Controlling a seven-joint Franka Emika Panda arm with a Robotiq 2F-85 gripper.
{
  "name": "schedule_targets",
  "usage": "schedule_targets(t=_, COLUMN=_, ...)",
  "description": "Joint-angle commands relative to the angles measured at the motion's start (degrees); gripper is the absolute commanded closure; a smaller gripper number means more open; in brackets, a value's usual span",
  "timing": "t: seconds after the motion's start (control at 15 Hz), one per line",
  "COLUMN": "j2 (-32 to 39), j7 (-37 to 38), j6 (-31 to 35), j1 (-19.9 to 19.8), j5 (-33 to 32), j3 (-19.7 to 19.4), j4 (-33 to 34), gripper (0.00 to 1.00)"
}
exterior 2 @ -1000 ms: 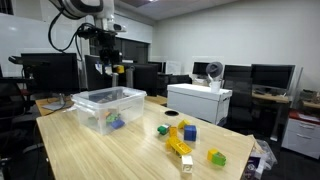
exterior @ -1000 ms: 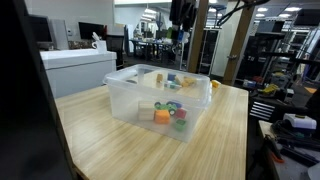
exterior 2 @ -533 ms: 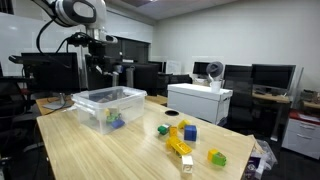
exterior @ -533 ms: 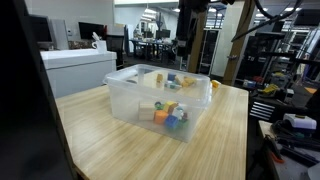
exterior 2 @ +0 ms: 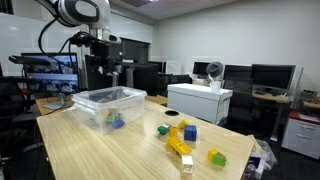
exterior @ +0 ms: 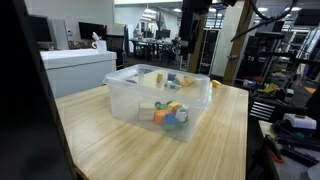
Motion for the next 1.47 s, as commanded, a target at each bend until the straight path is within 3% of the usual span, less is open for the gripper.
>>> schedule_targets(t=0.0, j2=-0.73, j7=-1.58, j6=1.58, j1=-3.37, j5=-2.01, j3=-2.36, j4=-0.12, gripper=0.0)
schedule_targets(t=0.27, j2=3.4, j7=-3.01, j6=3.37, j1=-9.37, j5=-5.4, j3=-8.54, j4=3.53, gripper=0.0)
schedule_targets(t=0.6, j2=16.84, j7=-2.1, j6=5.34, j1=-16.35, j5=-5.77, j3=-15.69, j4=15.06, gripper=0.0)
schedule_targets(t=0.67, j2=18.3, j7=-3.58, j6=3.63, j1=-17.01, j5=-5.11, j3=-16.22, j4=16.86, gripper=0.0)
schedule_targets(t=0.73, j2=13.61, j7=-1.84, j6=5.4, j1=-16.56, j5=-6.34, j3=-15.38, j4=11.97, gripper=0.0)
schedule_targets(t=1.0, j2=18.77, j7=-2.36, j6=4.87, j1=-17.43, j5=-6.09, j3=-15.79, j4=16.56, gripper=0.0)
schedule_targets(t=1.4, j2=20.39, j7=-21.35, j6=6.59, j1=-18.94, j5=-5.35, j3=-15.63, j4=16.5, gripper=0.0)
